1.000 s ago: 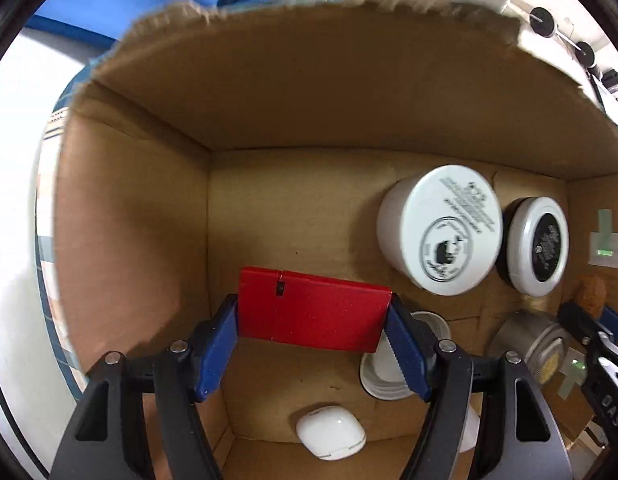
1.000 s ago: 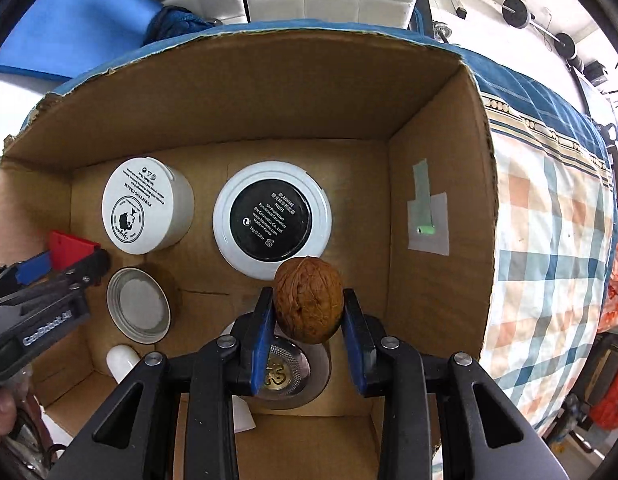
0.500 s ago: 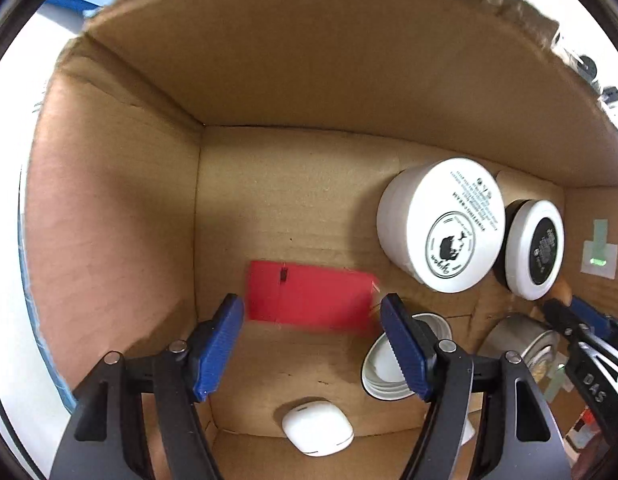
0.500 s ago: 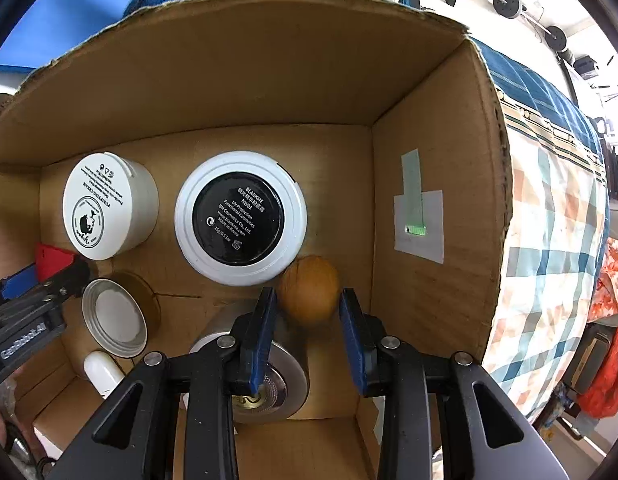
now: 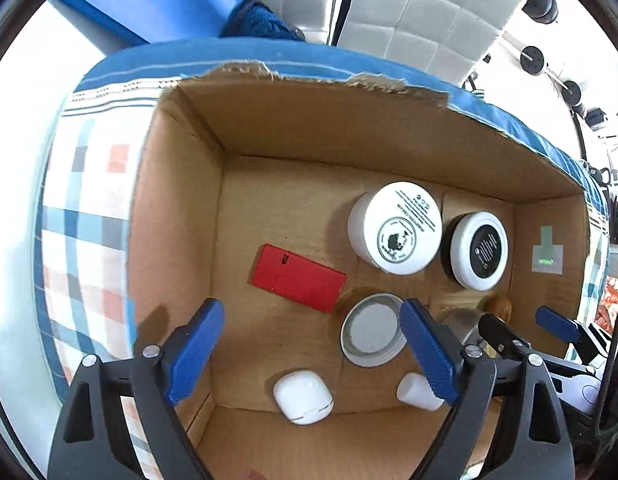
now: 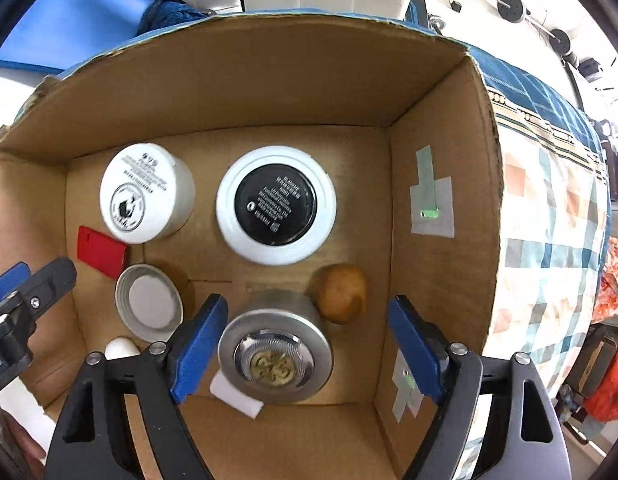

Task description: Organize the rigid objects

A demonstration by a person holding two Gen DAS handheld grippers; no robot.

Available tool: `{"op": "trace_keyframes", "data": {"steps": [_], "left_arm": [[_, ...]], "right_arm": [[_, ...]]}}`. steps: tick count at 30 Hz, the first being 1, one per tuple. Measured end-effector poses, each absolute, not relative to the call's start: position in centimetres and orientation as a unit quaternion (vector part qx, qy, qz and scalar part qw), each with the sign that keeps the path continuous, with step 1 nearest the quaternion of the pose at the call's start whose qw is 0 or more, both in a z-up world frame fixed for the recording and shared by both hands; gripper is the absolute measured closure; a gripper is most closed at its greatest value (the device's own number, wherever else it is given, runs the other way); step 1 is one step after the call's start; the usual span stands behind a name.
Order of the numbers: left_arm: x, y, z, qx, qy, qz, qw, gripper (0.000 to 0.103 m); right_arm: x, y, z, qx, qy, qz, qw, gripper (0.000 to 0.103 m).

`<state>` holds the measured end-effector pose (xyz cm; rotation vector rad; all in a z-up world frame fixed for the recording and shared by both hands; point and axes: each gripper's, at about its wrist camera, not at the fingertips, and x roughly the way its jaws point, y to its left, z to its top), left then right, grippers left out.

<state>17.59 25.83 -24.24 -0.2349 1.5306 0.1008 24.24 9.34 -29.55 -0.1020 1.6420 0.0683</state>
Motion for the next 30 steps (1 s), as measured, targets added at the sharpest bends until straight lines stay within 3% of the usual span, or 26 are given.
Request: {"op": "trace_keyframes", "data": {"steps": [2, 3, 5, 20, 30], "left_arm": [[17.4, 25.9, -23.7, -0.105, 0.688, 0.043, 0.717, 0.001], [17.2, 25.9, -23.3, -0.105, 0.685, 0.041, 0.719, 0.000], [16.2, 26.3, -23.0, -0.103, 0.681, 0.041, 0.724, 0.000], [14.1, 23.2, -18.0, -0.098, 0.651, 0.043, 0.751, 0.000], [9.3, 21.1, -10.0, -0.063, 0.587, 0.057, 0.805, 0.000]], "right_arm": [[23.8, 9.4, -29.2, -0.044, 0.731, 0.033, 0.681, 0.017], [23.6, 9.4, -28.9, -0.041, 0.729, 0.039, 0.682, 0.012], [23.2, 9.5, -28.5, -0.041, 0.727, 0.042, 0.684, 0.006], [18.5, 7.8, -23.6, -0.027, 0.700, 0.064, 0.710, 0.004], [13.6, 5.3, -15.9, -0.015, 0.651, 0.082, 0.754, 0.004]]}}
